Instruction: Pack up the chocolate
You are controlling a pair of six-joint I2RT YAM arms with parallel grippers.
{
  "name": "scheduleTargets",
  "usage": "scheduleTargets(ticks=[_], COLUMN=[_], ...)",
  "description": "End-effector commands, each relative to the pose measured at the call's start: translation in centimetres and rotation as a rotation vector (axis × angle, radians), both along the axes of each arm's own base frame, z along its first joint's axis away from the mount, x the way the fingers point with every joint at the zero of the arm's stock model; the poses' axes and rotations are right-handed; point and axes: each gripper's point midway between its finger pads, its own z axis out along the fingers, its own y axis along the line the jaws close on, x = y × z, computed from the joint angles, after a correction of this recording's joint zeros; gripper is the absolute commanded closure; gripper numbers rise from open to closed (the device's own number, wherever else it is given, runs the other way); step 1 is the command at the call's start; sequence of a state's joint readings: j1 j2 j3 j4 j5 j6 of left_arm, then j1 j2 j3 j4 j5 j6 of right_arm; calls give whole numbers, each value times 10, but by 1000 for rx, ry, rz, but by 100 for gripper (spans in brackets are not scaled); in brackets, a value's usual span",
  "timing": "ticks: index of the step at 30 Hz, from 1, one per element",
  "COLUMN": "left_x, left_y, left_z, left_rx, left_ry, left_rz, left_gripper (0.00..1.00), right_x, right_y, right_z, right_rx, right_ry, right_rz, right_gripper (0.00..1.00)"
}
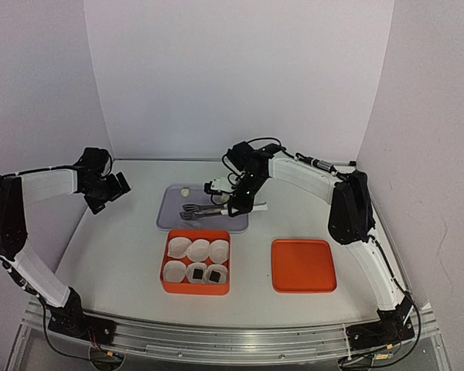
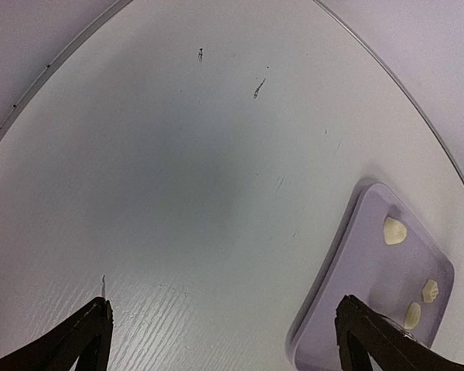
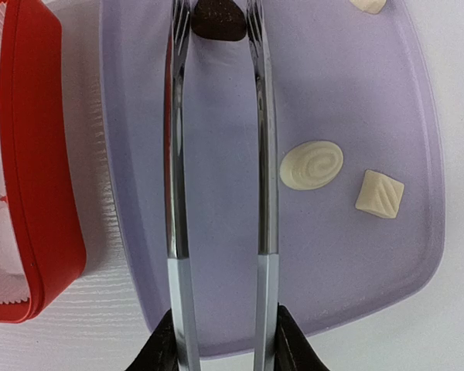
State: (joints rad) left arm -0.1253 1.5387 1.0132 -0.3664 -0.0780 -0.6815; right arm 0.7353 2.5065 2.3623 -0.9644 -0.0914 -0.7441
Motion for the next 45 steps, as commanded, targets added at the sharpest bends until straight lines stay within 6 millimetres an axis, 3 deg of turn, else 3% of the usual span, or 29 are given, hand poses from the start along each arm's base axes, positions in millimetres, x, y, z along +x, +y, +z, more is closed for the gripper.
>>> scheduleTargets(ticks=[1,7,16,23,27,31,37,40,45], left_x=[3,2,-1,-5,-6,-6,-8,-9,-12], left_y=[0,1,0,-2,-6,-11,-17,-20,-22], left_z=[21,26,39,44,43,46,52,55,56], left_rx=[-6,-9,-19,-36,-53,-66,-86,-103,-109], left_ry=[-58,-75,-121,-142,-146,-159,-188,-203,-204], left_rz=[4,9,9,-1,-18,-44,-75,-92,-106], left_gripper=[0,0,0,0,0,0,0,0,0], right_x=[6,7,6,-11,-33,-75,-143,-161,-171], right_y=[9,9,7,-2,-7,-9,-3,0,6], right_z=[18,36,83,110,129,142,128,117,104], right_rx=[52,71,138,199,248,275,198,165,140], right_ry=[-28,-57,-108,-103,-64,-15,-8,5,30], right_rz=[3,4,-30,-60,-55,6,135,155,153], right_gripper=[74,82,90,92,92,92,92,91,91])
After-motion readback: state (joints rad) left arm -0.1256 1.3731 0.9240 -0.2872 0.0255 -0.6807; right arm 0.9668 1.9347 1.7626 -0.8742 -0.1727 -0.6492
